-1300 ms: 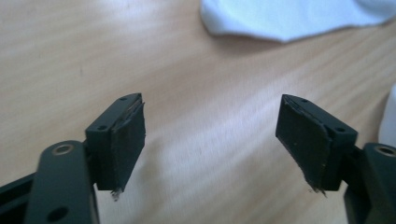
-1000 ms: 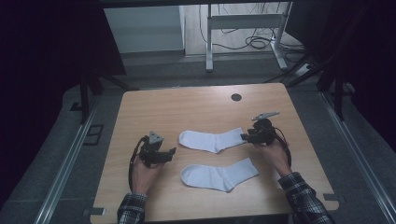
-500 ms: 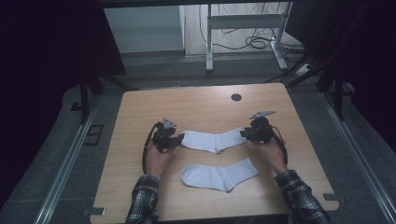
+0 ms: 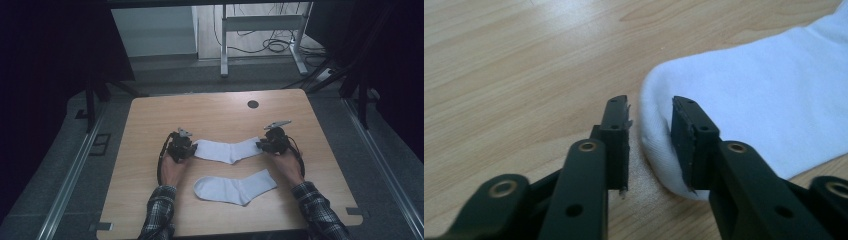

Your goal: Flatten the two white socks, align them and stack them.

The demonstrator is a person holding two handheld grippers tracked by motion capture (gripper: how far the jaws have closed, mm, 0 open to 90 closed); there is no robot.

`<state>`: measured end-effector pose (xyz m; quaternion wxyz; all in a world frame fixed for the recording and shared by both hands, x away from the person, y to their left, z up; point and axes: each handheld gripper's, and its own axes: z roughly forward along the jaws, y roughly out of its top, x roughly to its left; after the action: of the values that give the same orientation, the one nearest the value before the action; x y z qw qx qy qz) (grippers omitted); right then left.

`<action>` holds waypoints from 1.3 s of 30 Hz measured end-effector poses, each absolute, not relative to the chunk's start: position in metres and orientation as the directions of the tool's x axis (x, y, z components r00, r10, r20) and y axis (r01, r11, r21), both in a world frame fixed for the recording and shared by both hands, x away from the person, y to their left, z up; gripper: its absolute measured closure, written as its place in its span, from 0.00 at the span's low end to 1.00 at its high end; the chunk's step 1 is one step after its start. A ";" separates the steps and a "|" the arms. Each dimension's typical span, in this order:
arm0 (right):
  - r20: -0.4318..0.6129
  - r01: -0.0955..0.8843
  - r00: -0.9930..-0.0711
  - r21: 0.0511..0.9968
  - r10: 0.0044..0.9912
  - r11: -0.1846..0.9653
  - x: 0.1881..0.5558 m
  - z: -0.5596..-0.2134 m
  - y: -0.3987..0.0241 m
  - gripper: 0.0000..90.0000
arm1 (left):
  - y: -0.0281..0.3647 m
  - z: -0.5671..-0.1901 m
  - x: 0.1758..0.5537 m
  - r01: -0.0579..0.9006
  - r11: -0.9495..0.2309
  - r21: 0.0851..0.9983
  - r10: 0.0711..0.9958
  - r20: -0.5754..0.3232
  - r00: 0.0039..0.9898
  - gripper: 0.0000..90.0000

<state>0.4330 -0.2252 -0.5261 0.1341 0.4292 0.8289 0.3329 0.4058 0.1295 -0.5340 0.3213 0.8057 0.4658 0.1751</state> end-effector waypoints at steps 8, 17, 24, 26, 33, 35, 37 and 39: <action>0.108 0.633 -0.593 0.675 0.798 0.379 0.430 -0.529 -0.228 0.95 | 0.128 -0.537 0.404 0.634 -0.348 0.691 0.856 -0.040 0.515 0.95; 0.127 0.629 -0.589 0.692 0.798 0.354 0.425 -0.521 -0.233 0.96 | 0.129 -0.521 0.395 0.607 -0.349 0.714 0.846 -0.038 0.531 0.95; 0.118 0.594 -0.614 0.720 0.781 0.358 0.409 -0.502 -0.239 0.96 | 0.133 -0.504 0.376 0.582 -0.357 0.730 0.820 -0.054 0.570 0.95; 0.113 0.581 -0.626 0.728 0.772 0.364 0.401 -0.495 -0.242 0.96 | 0.135 -0.499 0.366 0.570 -0.357 0.740 0.811 -0.057 0.582 0.95; 0.107 0.555 -0.662 0.736 0.742 0.389 0.374 -0.480 -0.247 0.96 | 0.135 -0.486 0.340 0.559 -0.372 0.741 0.797 -0.054 0.602 0.94; 0.105 0.552 -0.665 0.736 0.739 0.392 0.371 -0.479 -0.247 0.96 | 0.134 -0.484 0.334 0.557 -0.377 0.740 0.794 -0.052 0.606 0.94; 0.099 0.546 -0.674 0.735 0.732 0.403 0.363 -0.476 -0.248 0.96 | 0.132 -0.481 0.324 0.554 -0.386 0.737 0.788 -0.048 0.613 0.94; 0.098 0.542 -0.682 0.734 0.725 0.410 0.354 -0.474 -0.250 0.96 | 0.130 -0.480 0.314 0.549 -0.392 0.738 0.782 -0.046 0.621 0.94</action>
<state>0.3544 -0.2496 -0.4736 0.1185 0.3809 0.8314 0.3869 0.3140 0.1298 -0.4798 0.3728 0.8195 0.4061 0.1567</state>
